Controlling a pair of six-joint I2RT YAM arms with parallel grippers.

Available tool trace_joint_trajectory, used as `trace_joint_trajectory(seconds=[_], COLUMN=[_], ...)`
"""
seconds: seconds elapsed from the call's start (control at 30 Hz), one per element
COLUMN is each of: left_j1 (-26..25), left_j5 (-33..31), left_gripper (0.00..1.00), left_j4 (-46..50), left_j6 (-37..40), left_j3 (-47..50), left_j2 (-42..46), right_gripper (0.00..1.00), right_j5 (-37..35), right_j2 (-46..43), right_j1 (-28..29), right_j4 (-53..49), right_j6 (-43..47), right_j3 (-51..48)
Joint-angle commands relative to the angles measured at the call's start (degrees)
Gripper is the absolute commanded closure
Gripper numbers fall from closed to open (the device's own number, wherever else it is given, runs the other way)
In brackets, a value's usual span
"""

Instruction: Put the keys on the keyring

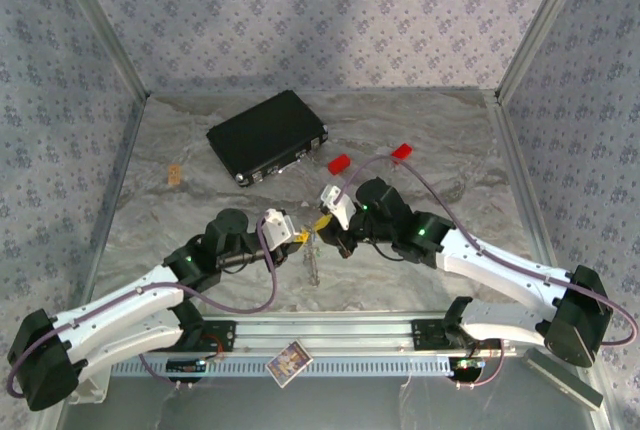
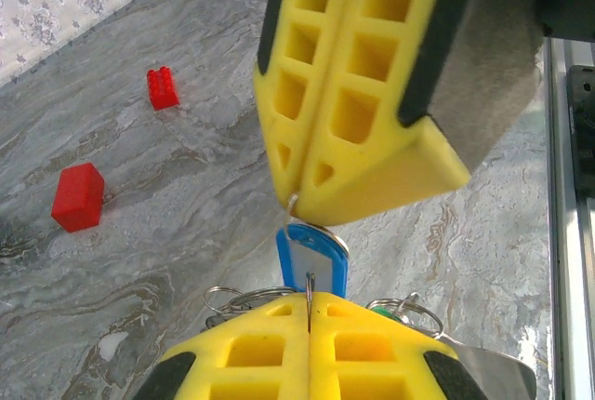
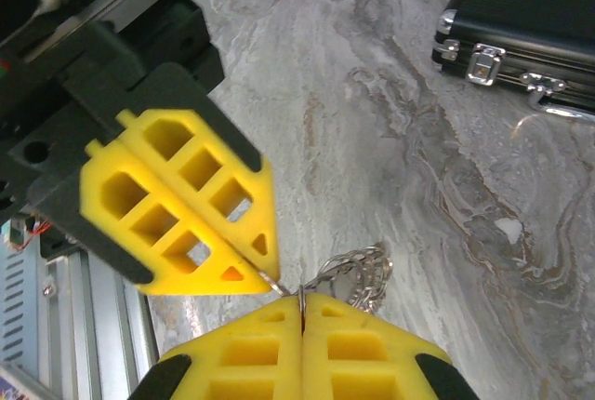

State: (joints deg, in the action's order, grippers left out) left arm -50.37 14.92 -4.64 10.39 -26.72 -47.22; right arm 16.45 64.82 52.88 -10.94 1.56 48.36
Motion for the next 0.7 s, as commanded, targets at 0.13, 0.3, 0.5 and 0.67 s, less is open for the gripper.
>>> trace_joint_trajectory(seconds=[0.13,0.3,0.5,0.67], left_j1=[-0.3,-0.3,-0.3,-0.3], left_j5=[0.3,0.9,1.7,2.1], left_gripper=[1.00,1.00,1.00,1.00], left_j4=[-1.8,-2.4,-2.6,-2.6], left_j6=[-0.4,-0.4,-0.2,-0.2], left_j3=[-1.9,-1.7,-1.7,-1.7], left_j2=[-0.3,-0.2,-0.2,-0.2], right_gripper=[1.00,1.00,1.00,1.00], right_j5=[2.3,1.5,1.2,-0.4], right_j2=[1.6,1.9,1.8,1.8], right_j1=[0.6,0.6,0.5,0.5], right_j4=[-1.2,-0.3,1.1,1.9], right_j6=[2.9,2.7,2.2,1.3], right_j3=[1.5,1.4,1.2,1.1])
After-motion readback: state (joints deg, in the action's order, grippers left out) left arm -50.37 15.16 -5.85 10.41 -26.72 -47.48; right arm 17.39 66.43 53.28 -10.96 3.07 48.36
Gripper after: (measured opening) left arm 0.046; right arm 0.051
